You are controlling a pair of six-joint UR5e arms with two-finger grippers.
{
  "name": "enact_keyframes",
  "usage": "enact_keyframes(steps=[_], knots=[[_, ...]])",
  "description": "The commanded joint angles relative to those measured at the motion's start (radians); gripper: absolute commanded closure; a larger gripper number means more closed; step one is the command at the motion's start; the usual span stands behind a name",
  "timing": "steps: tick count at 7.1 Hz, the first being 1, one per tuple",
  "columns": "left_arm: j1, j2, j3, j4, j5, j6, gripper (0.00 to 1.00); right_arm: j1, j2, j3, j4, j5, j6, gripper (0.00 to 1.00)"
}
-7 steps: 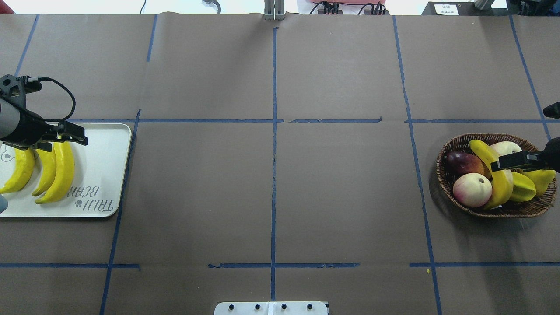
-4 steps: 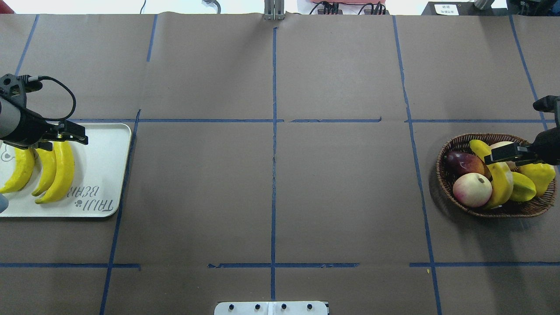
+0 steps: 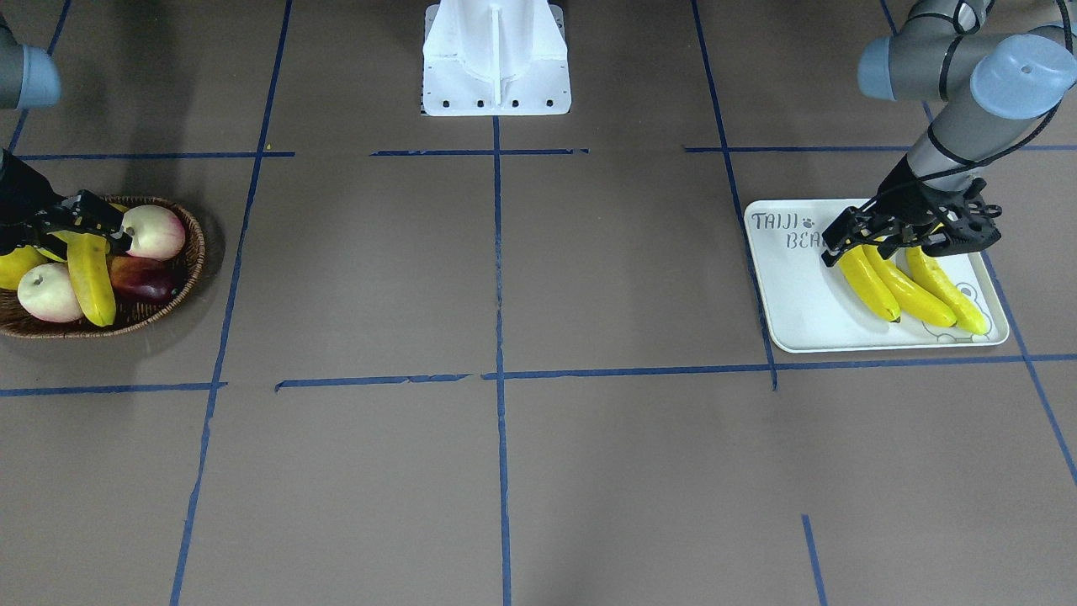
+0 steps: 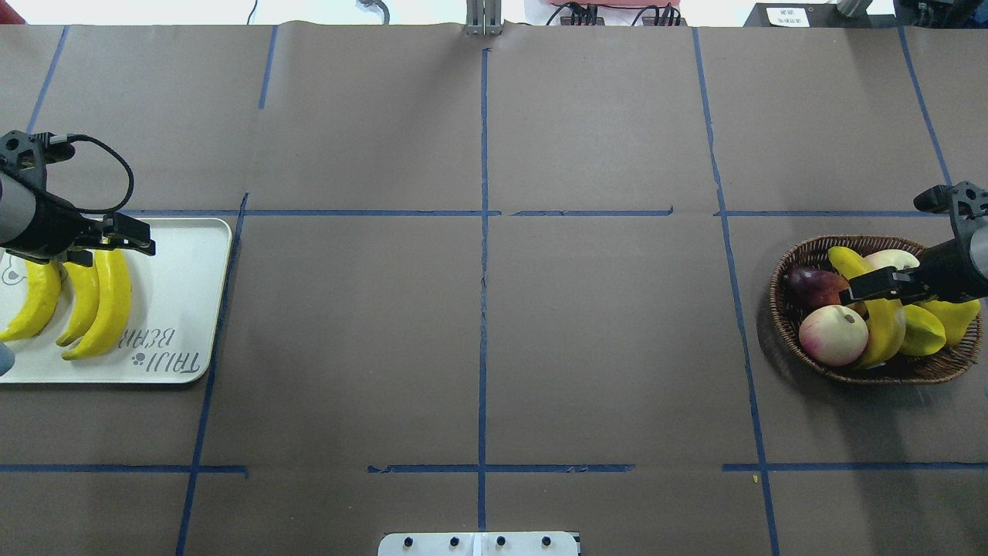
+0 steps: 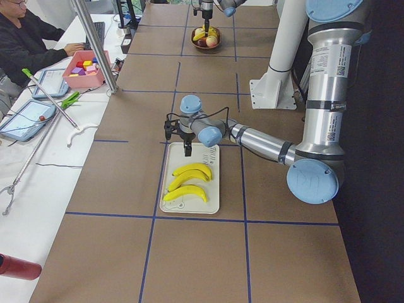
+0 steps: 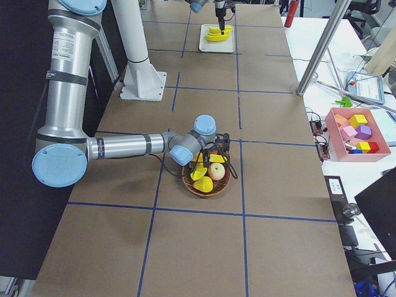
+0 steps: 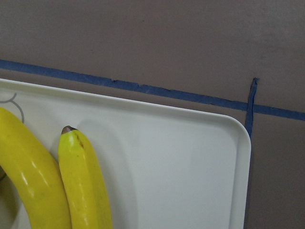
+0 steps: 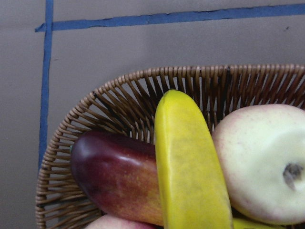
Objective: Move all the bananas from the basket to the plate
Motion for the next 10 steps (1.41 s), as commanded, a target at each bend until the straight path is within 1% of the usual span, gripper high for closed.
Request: enact_keyframes(steps=[1,3,5,6,8,10], knots=[[0.0,-0.001,-0.001,0.0,0.0,-0.001,0.01,0.003,-0.023,0.012,0.0,0.013,-0.001,0.0],[0.0,-0.001,-0.008,0.0,0.001,-0.001,0.01,0.001,-0.084,0.067,0.0,0.027,0.001,0.0],[0.0,-0.001,-0.008,0.001,0.001,-0.001,0.01,-0.003,-0.087,0.061,-0.001,0.034,0.002,0.01],[0.0,-0.001,-0.008,0.0,0.001,-0.001,0.01,-0.005,-0.086,0.053,-0.004,0.034,0.002,0.04],[0.0,-0.001,-0.008,0.0,0.001,-0.001,0.01,-0.006,-0.08,0.047,-0.009,0.034,0.007,0.41],[0.0,-0.001,-0.008,0.0,0.001,-0.001,0.01,-0.006,-0.073,0.047,-0.006,0.035,0.005,0.72]])
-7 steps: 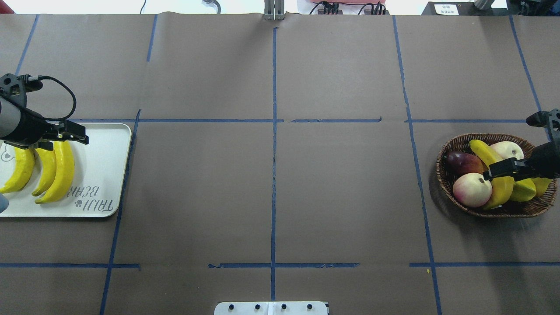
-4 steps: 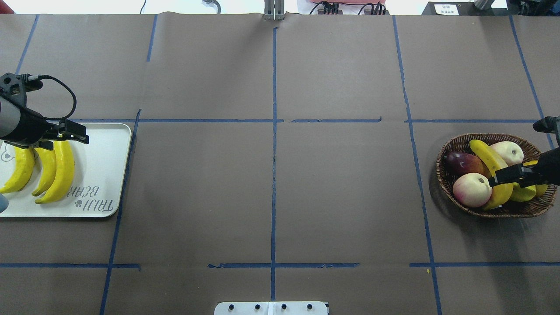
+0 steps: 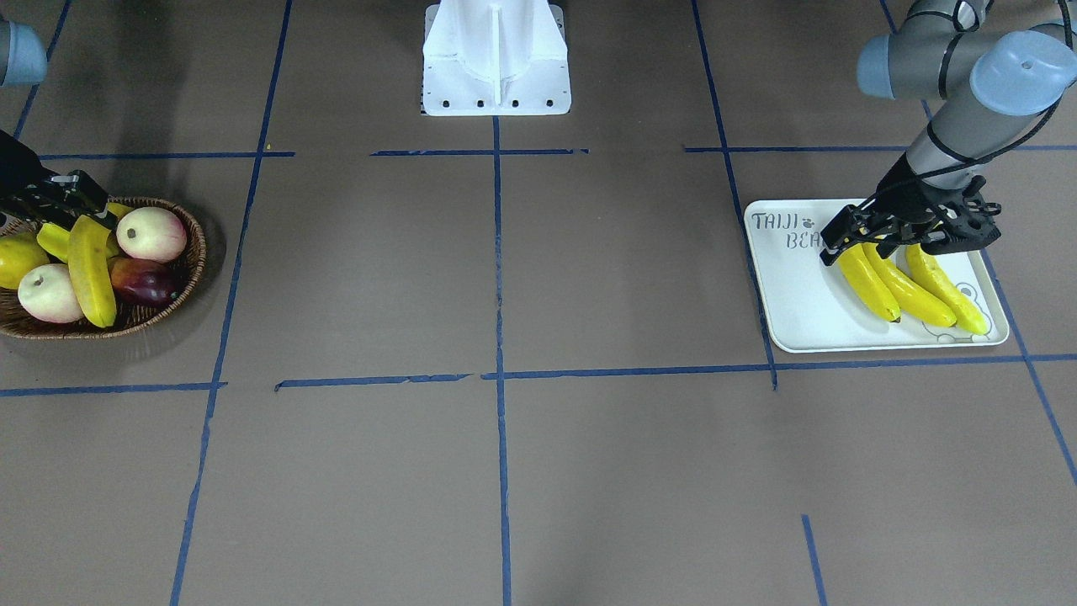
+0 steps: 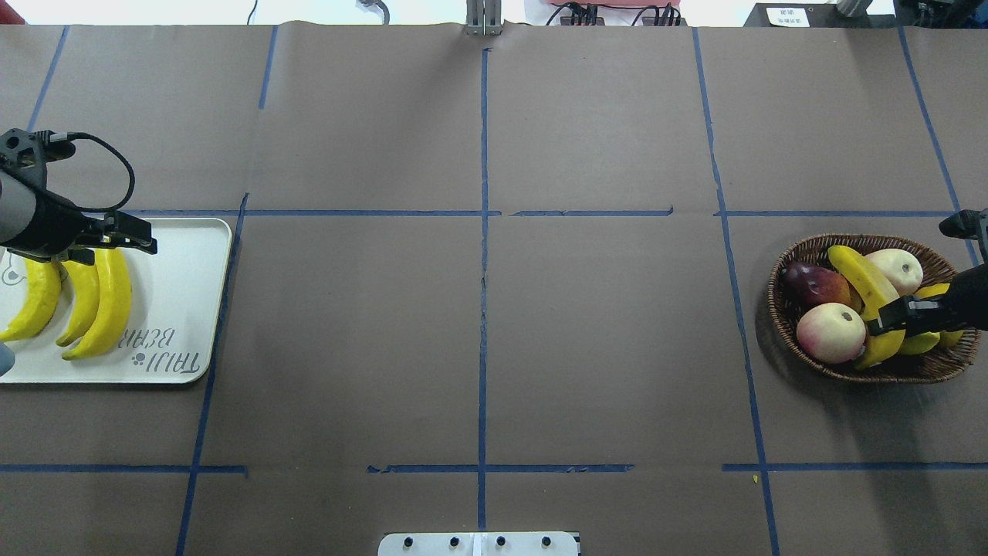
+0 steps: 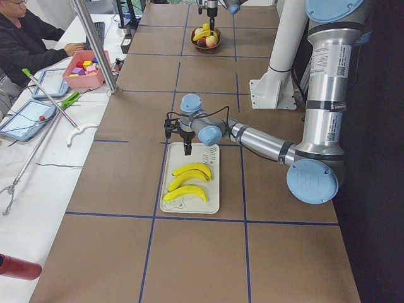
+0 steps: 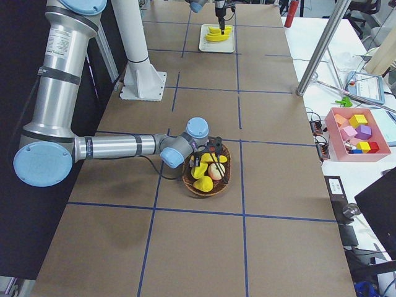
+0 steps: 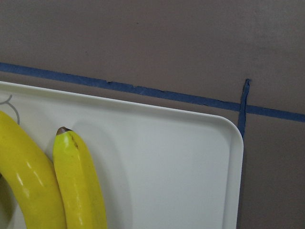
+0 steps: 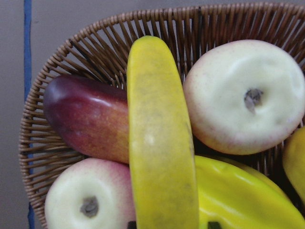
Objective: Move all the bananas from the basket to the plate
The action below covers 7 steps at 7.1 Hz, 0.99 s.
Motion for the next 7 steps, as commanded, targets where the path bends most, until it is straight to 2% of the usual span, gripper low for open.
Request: enact_keyframes(steps=[1,2,4,5,6,7], knots=[[0.0,0.0,0.0,0.0,-0.002,0.0,0.01,0.003,0.001,0.007,0.006,0.002,-0.003,0.86],[0.0,0.0,0.0,0.0,-0.002,0.0,0.01,0.008,-0.002,0.014,0.009,0.014,-0.006,0.96],[0.0,0.002,-0.009,0.0,-0.002,-0.002,0.01,0.076,-0.046,0.094,0.108,0.067,-0.004,0.99],[-0.002,0.002,-0.017,0.0,-0.002,-0.002,0.01,0.148,-0.051,0.128,0.133,0.133,-0.006,1.0],[0.0,0.002,-0.021,0.0,-0.002,-0.006,0.01,0.214,-0.035,0.146,0.137,0.207,-0.004,1.0],[0.006,-0.002,-0.023,-0.002,-0.002,-0.03,0.01,0.218,0.046,0.154,0.13,0.213,0.014,1.0]])
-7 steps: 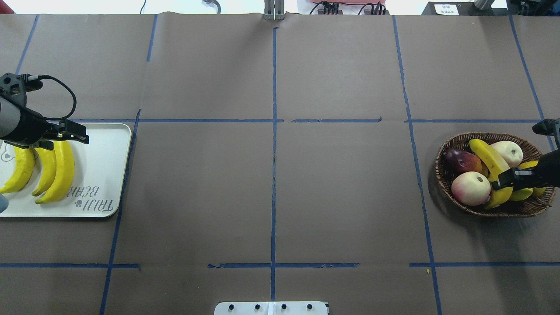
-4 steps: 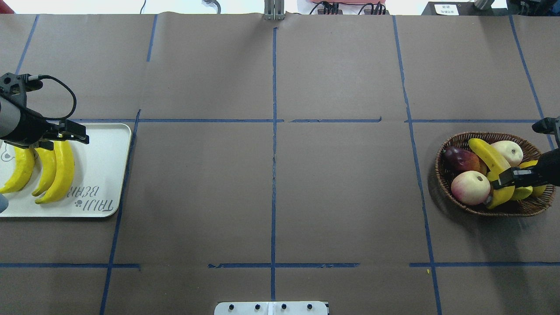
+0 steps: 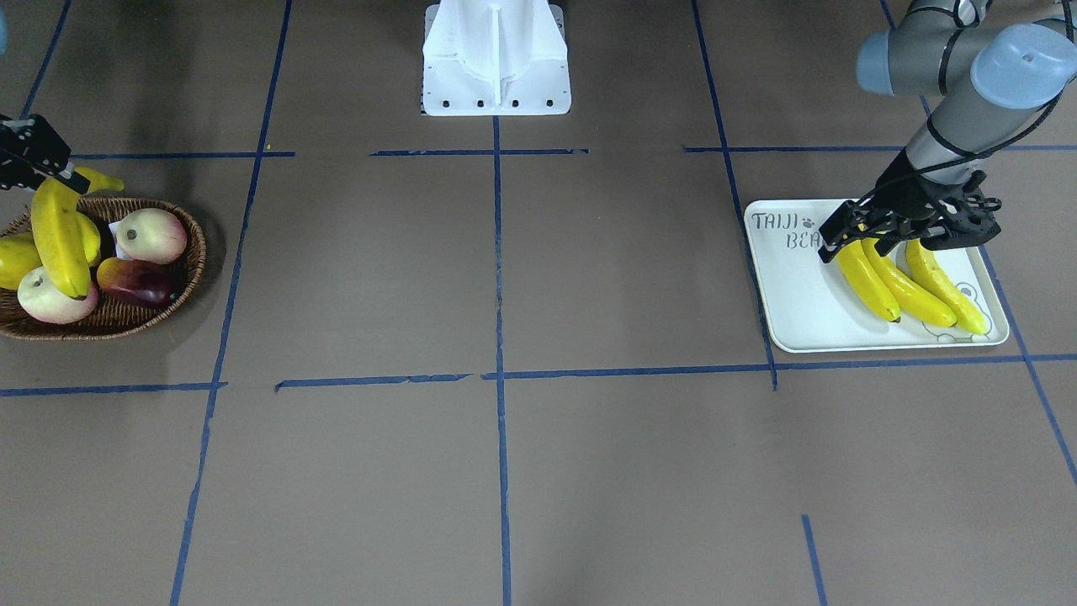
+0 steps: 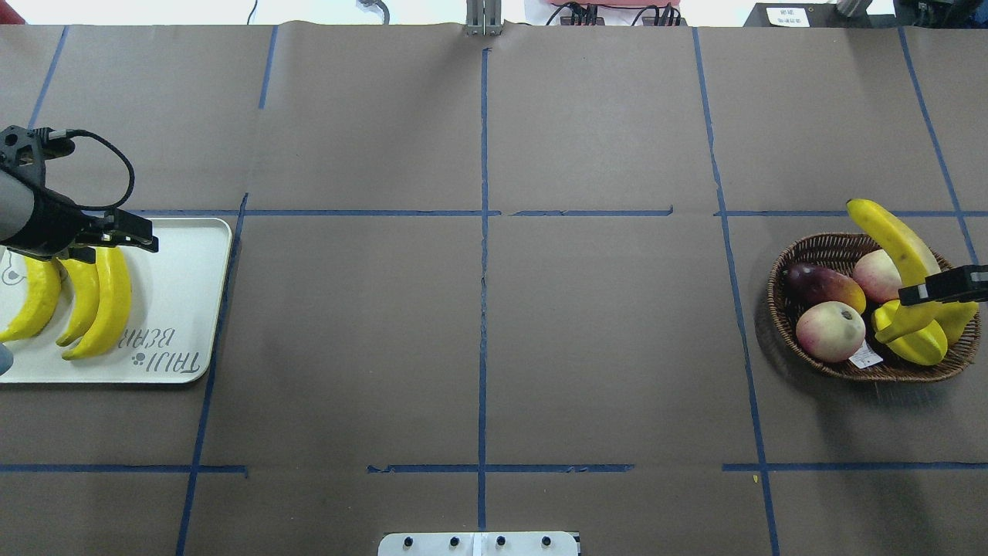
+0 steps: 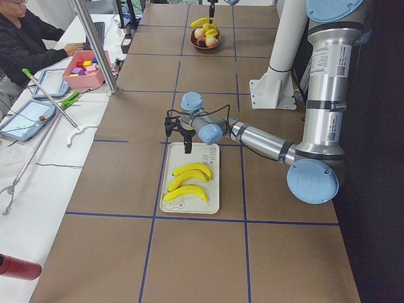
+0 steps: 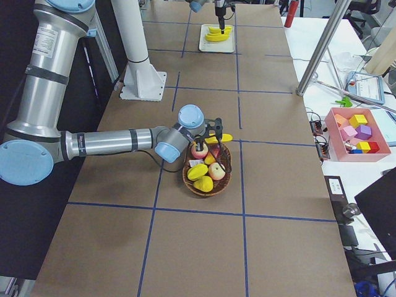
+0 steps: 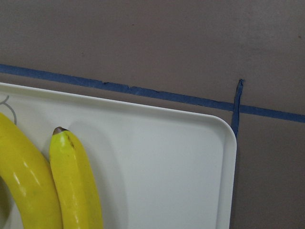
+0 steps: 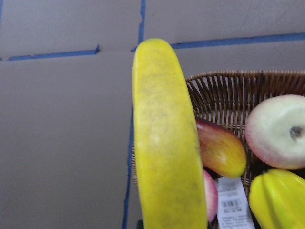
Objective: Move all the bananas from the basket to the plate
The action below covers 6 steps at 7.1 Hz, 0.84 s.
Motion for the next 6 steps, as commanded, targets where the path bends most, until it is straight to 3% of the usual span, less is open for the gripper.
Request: enact_keyframes(steps=[1,4,6], knots=[[0.009,-0.059,-0.002,0.0,-0.003,-0.049,0.01,-0.046,0.169,0.004,-0.005,0.02,0.099,0.99],[0.055,-0.269,0.022,-0.07,-0.001,-0.387,0.01,-0.409,0.424,-0.01,-0.003,-0.381,0.473,0.99],[0.107,-0.346,0.024,-0.188,0.0,-0.576,0.01,-0.568,0.548,-0.013,0.001,-0.526,0.535,0.98]])
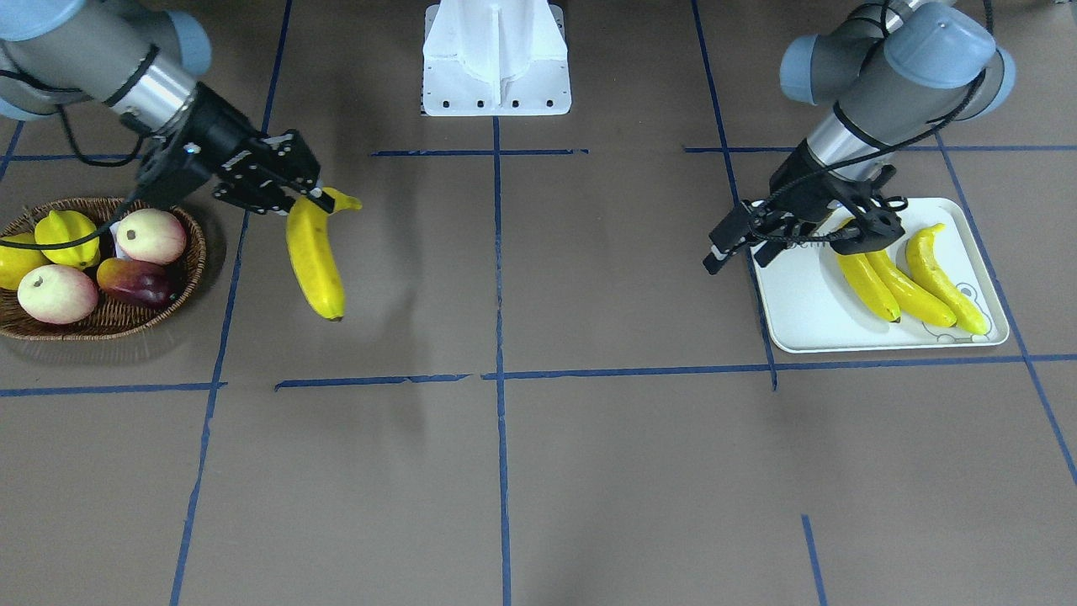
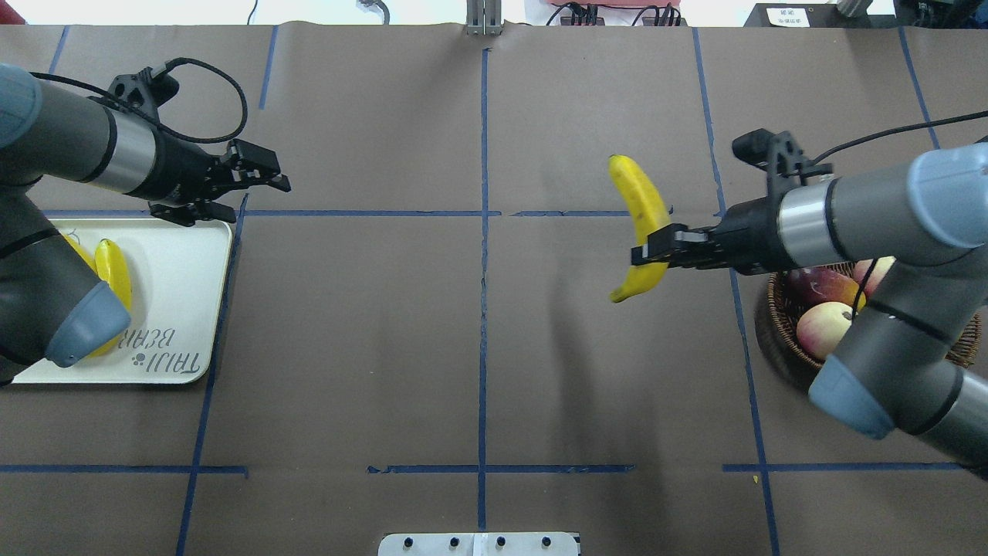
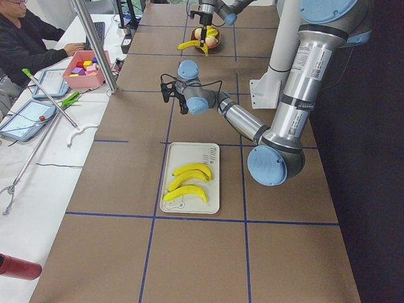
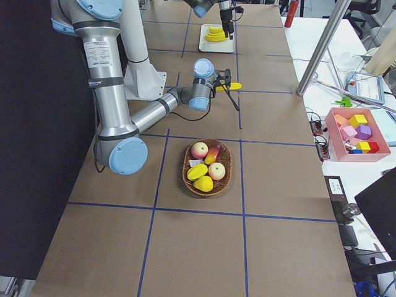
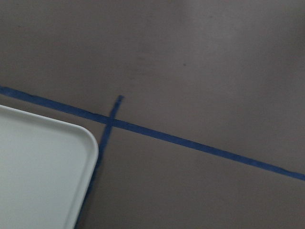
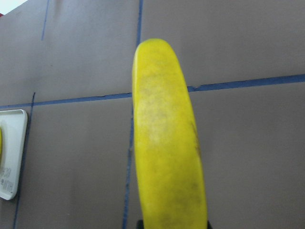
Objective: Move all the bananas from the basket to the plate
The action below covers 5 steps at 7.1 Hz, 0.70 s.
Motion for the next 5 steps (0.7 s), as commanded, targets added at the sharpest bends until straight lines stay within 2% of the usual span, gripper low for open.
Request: enact_keyframes(steps=[1,3,5], knots=[[0.077,-0.089,0.001,-0.139,0.01,-0.179,0.01,-0.144,0.097,-0.001,0.007,-0.119,0.05,0.98],[0.12,-0.207,0.012,-0.167,0.031,-0.331,0.01,-0.181,0.133,0.002,0.008,-0.146,0.052,0.98],[0.171,-0.321,0.12,-0.17,0.137,-0.337,0.02,-0.211,0.16,0.005,0.008,-0.182,0.06,0.98]])
